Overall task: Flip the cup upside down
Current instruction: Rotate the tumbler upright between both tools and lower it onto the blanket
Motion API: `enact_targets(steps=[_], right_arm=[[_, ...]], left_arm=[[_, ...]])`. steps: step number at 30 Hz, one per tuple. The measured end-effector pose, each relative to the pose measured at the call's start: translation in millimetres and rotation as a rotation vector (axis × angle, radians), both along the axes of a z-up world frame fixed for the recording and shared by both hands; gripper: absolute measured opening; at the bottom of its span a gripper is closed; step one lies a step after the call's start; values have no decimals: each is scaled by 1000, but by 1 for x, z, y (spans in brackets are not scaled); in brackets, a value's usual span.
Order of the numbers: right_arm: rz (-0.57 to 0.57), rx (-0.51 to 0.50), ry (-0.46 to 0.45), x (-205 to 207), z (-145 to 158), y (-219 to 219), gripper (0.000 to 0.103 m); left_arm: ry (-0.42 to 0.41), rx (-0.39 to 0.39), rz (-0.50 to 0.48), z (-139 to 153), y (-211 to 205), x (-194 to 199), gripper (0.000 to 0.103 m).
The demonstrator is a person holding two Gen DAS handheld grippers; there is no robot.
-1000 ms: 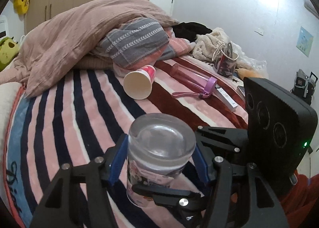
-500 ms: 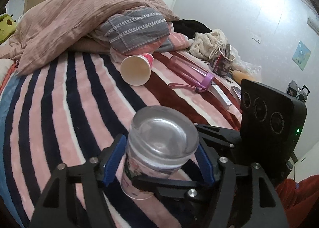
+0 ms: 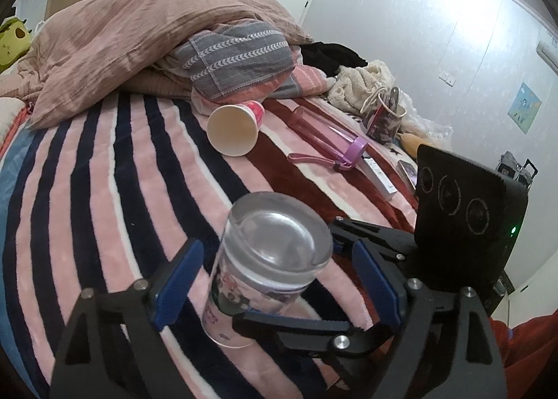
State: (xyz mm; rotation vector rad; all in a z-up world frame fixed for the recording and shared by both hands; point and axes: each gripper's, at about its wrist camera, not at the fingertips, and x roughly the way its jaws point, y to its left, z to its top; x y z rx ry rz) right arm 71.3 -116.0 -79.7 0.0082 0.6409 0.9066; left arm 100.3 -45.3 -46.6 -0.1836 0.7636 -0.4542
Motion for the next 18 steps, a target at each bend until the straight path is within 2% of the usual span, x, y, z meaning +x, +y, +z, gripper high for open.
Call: enact_targets(steps=[6, 10, 18], right_arm=[[3, 1, -1, -2, 0, -1, 70], [-14, -17, -8, -2, 0, -1, 83], [-20, -20, 14, 4, -1, -7, 86]], left_arm=[[-7, 8, 3, 3, -1, -3, 86], [-19, 12, 14, 9, 1, -7, 86], [-55, 8, 35, 21, 7, -19, 86]])
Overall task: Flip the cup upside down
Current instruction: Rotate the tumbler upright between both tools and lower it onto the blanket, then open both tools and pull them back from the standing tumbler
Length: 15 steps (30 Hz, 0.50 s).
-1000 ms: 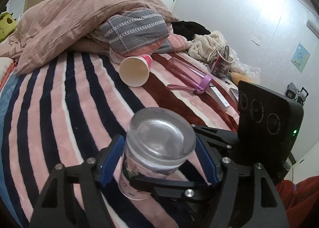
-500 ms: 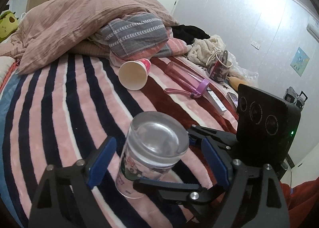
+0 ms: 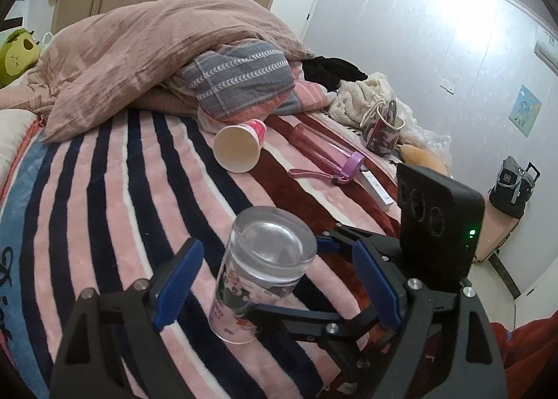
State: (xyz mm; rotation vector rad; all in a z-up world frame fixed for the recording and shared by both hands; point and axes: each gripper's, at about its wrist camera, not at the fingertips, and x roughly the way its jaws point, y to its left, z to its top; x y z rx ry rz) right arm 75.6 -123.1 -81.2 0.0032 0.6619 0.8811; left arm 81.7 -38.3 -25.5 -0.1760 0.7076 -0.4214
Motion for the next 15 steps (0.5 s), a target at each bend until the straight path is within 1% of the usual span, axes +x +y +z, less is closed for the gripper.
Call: enact_targets(steps=[5, 8, 9, 10, 12, 15], right_arm=[[0, -17, 14, 3, -4, 4, 86], [-10, -25, 11, -1, 1, 2, 86], [-14, -21, 8, -4, 5, -1, 86], [-16, -19, 3, -7, 9, -3, 90], [-35, -33, -40, -19, 25, -12, 98], [-67, -63, -131, -40, 50, -25, 102]], left_arm=[[8, 0, 9, 0, 3, -3, 86], [-4, 3, 31, 7, 6, -12, 86], [-13, 11, 70, 12, 8, -16, 86], [-15, 22, 101, 15, 10, -19, 87], [-16, 69, 197, 24, 12, -27, 102], [-29, 109, 300, 34, 17, -42, 102]])
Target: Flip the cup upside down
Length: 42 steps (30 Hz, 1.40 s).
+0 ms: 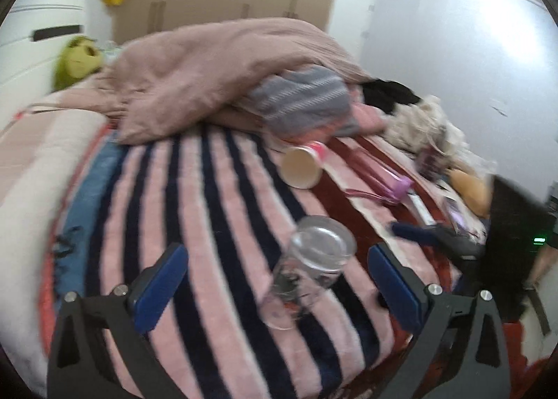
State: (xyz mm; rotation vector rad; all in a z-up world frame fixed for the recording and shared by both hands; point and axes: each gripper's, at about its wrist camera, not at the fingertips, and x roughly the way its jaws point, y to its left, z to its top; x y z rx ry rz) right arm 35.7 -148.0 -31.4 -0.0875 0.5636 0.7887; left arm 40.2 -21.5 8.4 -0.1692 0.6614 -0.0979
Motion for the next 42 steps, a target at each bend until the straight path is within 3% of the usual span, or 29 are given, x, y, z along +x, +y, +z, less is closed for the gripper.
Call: enact_targets(steps=[5, 8, 42], right_arm=[[-46, -16, -79, -26, 30, -18, 103], [-72, -19, -94, -36, 36, -25, 103], [-115, 31, -61, -42, 45, -42, 103]], left_arm=[[22, 70, 136, 7, 6, -12, 102], [27, 89, 170, 6, 6, -17, 102], [30, 105, 191, 8, 2, -29, 102]])
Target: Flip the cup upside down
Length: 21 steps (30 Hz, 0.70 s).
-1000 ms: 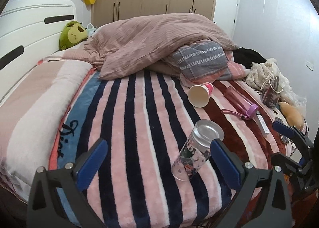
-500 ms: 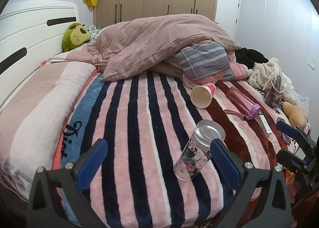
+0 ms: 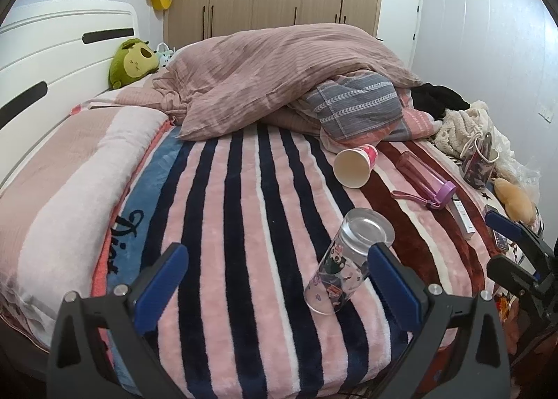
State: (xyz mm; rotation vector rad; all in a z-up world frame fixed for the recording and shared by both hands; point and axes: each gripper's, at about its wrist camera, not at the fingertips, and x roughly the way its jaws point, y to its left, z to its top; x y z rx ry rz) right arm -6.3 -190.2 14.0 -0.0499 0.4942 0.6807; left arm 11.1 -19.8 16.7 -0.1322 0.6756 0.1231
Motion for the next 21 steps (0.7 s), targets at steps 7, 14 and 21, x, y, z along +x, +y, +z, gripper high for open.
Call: enact_targets(steps=[7, 14, 21], right_arm=[[-3, -2, 1, -1, 0, 1, 103], [0, 1, 8, 1, -1, 0, 103], [-1, 3, 16, 2, -3, 0, 103]], left_arm=[[6, -2, -1, -1, 2, 0, 102], [14, -7, 6, -3, 3, 1, 102], [16, -16, 2, -3, 2, 1, 102]])
